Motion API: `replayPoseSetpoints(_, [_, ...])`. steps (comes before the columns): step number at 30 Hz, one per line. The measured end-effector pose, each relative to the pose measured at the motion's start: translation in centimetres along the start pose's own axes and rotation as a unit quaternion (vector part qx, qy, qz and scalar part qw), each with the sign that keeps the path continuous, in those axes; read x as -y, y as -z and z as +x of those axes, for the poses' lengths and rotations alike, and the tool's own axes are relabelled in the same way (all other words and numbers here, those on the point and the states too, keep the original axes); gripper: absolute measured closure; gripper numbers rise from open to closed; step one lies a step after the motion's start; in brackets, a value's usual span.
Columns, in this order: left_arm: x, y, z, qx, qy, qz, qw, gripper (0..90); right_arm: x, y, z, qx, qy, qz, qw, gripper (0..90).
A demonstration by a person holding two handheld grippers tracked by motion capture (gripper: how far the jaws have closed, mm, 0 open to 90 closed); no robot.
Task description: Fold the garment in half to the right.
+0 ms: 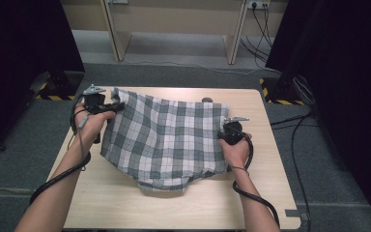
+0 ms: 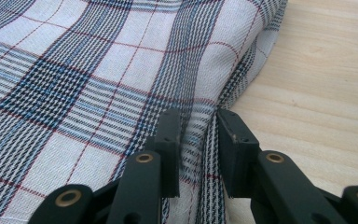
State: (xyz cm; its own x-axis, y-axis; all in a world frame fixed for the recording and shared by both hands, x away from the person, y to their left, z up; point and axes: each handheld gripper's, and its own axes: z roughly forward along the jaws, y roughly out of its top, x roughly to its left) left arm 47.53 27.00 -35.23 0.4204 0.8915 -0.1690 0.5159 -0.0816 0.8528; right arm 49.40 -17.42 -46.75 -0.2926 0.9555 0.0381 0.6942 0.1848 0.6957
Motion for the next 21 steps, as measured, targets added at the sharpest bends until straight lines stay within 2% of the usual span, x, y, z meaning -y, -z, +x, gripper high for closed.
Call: replayPoseSetpoints(21, [-0.9, 1.2, 0.4, -0.007, -0.002, -0.007, 0.9999, 85.0, -0.7, -0.8, 1.8, -0.006, 0.007, 0.0, 1.0, 71.5])
